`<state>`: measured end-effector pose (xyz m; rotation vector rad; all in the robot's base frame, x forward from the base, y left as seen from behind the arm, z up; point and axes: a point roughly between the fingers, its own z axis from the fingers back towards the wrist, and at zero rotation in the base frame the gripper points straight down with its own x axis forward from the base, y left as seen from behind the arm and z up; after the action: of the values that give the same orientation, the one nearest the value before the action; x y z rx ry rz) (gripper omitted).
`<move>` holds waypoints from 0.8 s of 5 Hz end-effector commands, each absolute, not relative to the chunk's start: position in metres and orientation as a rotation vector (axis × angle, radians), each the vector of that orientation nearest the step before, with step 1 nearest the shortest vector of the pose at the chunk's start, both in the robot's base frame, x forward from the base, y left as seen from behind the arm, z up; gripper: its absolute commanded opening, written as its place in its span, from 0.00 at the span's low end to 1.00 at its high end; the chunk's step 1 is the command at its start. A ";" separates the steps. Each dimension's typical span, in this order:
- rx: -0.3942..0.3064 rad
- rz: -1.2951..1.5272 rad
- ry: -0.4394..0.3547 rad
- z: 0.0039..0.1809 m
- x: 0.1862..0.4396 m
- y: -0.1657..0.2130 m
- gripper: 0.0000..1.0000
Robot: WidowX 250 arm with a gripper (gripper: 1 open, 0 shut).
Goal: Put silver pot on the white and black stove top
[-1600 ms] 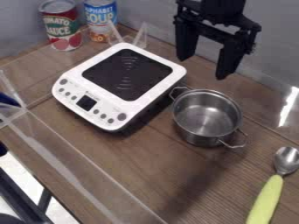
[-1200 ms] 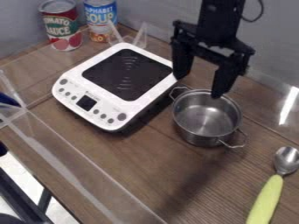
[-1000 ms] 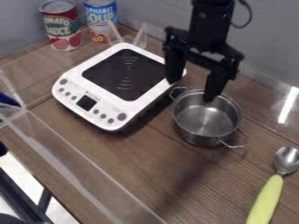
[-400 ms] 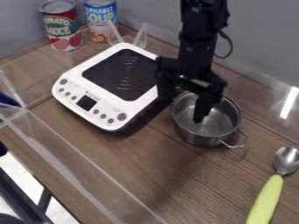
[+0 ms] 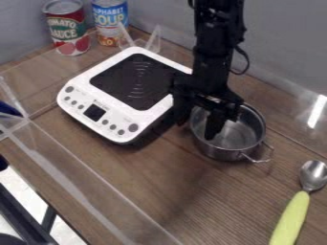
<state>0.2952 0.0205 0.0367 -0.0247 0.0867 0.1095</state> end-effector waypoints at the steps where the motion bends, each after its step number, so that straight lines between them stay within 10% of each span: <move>1: -0.036 0.117 0.050 0.045 0.300 0.025 0.00; 2: -0.043 0.105 0.028 0.046 0.303 0.024 1.00; 3: -0.050 0.095 0.008 0.047 0.304 0.020 1.00; 4: -0.056 0.090 0.003 0.049 0.303 0.020 0.00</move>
<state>0.2993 0.0172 0.0342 -0.0563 0.0533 0.0814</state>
